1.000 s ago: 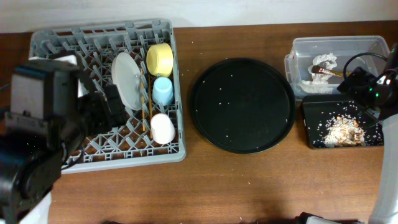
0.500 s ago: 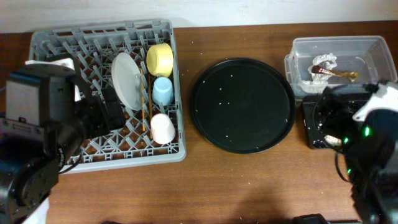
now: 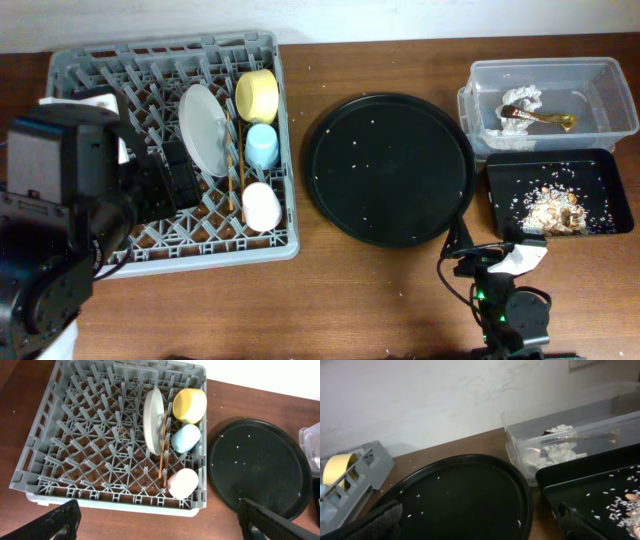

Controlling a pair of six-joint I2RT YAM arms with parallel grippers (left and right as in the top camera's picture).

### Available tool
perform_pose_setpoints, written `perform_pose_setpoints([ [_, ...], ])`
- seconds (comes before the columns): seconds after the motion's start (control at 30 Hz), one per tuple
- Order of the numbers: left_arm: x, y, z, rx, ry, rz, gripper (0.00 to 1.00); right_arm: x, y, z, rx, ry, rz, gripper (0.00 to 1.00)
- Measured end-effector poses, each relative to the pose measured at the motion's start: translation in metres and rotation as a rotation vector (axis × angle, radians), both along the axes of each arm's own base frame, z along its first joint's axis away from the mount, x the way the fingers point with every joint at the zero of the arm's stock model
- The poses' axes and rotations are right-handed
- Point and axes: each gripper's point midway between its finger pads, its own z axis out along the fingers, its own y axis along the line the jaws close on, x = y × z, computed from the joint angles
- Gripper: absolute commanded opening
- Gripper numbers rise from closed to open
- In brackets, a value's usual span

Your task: Sort waste into correct bins and load items into the dishwasher rack

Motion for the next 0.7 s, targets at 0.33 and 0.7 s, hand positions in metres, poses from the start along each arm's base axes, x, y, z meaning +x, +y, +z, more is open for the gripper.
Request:
perform_pose_setpoints([
  [0.33,0.0001,0.0,0.0001,0.0,0.0,0.0,0.99,-0.0003,0.0019,-0.0022,-0.008,-0.003,0.012,0.98],
  [0.7,0.0001,0.0,0.0001,0.0,0.0,0.0,0.99,-0.0003,0.0025,-0.0022,-0.01,-0.003,0.015,0.98],
])
